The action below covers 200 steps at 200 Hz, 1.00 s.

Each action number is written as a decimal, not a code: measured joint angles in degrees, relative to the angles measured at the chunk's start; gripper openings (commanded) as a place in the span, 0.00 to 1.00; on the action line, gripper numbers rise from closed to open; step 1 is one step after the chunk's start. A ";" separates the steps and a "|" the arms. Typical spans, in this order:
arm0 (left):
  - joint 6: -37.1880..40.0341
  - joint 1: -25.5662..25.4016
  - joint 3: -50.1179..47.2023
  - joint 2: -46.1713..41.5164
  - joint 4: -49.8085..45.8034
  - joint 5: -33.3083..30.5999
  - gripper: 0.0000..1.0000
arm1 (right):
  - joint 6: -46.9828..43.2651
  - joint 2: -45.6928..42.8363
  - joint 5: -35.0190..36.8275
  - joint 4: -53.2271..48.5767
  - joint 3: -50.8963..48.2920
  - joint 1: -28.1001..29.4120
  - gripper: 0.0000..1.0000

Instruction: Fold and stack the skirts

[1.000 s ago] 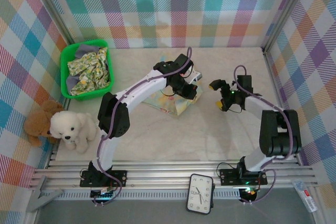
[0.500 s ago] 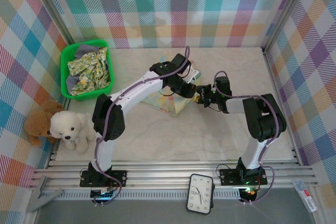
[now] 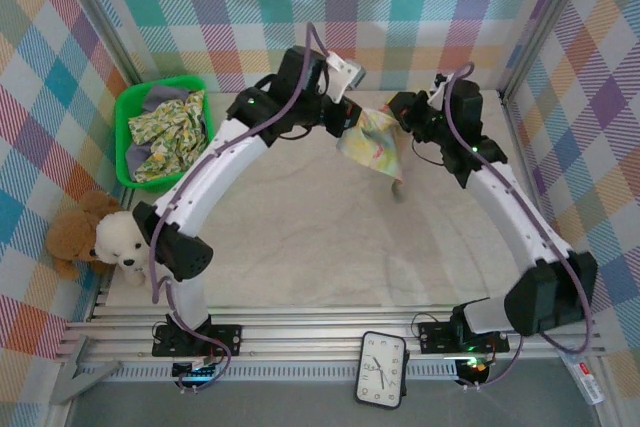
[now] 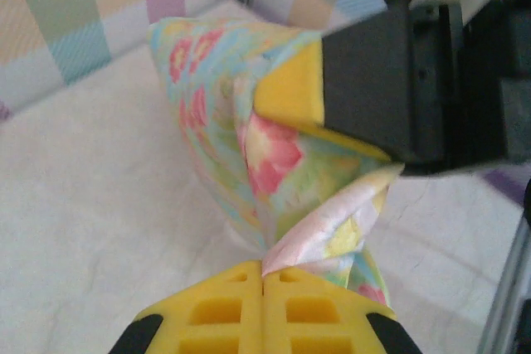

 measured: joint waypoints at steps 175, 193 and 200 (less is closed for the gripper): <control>-35.85 20.11 -48.04 -8.22 15.21 6.51 1.00 | -24.72 25.07 2.01 -26.77 17.22 4.15 0.98; -35.91 19.78 -50.36 -10.12 14.43 4.76 1.00 | -25.59 21.77 3.08 -27.10 10.73 4.15 0.99; -35.91 19.78 -50.86 -10.82 13.73 3.67 1.00 | -26.56 21.16 3.04 -27.04 8.98 4.15 0.99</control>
